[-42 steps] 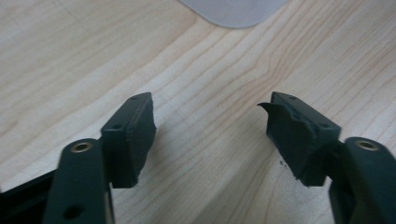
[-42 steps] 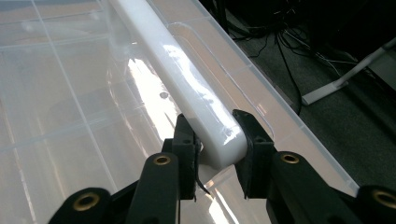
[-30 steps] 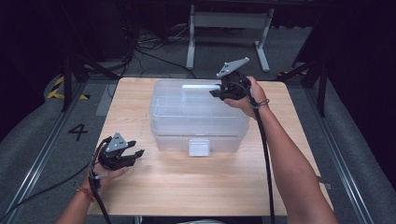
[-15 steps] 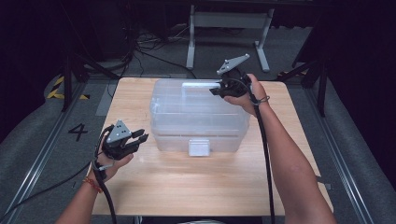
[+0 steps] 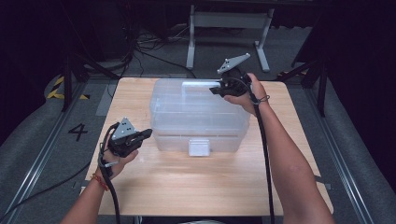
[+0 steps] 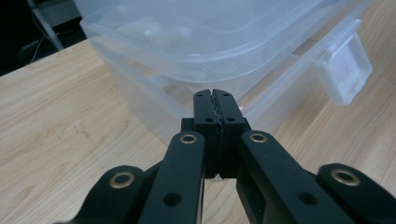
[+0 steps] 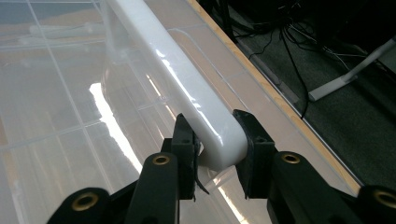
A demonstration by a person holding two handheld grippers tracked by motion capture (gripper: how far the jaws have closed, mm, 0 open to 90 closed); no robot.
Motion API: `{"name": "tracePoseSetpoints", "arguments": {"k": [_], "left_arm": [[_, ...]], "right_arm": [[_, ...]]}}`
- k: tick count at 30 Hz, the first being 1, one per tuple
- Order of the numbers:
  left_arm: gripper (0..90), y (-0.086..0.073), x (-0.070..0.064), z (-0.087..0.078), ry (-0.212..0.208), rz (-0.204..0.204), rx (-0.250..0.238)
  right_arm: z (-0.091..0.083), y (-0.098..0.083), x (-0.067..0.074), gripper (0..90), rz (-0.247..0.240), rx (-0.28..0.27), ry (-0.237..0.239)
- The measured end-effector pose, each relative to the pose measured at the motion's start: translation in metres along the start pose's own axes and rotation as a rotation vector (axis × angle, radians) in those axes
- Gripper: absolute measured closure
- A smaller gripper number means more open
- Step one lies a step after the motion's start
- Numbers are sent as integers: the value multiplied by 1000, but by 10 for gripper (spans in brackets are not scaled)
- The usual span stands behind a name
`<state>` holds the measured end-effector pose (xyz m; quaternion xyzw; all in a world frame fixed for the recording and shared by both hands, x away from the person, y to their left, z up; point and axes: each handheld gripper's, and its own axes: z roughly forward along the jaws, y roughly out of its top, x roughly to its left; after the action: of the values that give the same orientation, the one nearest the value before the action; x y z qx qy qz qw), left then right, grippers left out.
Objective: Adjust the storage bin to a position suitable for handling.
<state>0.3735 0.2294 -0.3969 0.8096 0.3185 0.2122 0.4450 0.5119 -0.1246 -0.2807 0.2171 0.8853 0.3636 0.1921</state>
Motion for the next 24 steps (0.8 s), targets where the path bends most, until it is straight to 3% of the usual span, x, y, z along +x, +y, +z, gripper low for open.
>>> {"name": "tracePoseSetpoints", "arguments": {"k": [10, 20, 24], "left_arm": [[899, -1, -1, 11, -14, -35, -26], [900, -2, -1, 13, -9, -40, -37], [900, -2, -2, 14, -4, -36, -40]], "right_arm": [[0, -1, 1, 720, 2, -4, -5], [-1, -4, 4, 708, 0, -14, -27], [-10, -8, 7, 665, -3, -7, -46]]}}
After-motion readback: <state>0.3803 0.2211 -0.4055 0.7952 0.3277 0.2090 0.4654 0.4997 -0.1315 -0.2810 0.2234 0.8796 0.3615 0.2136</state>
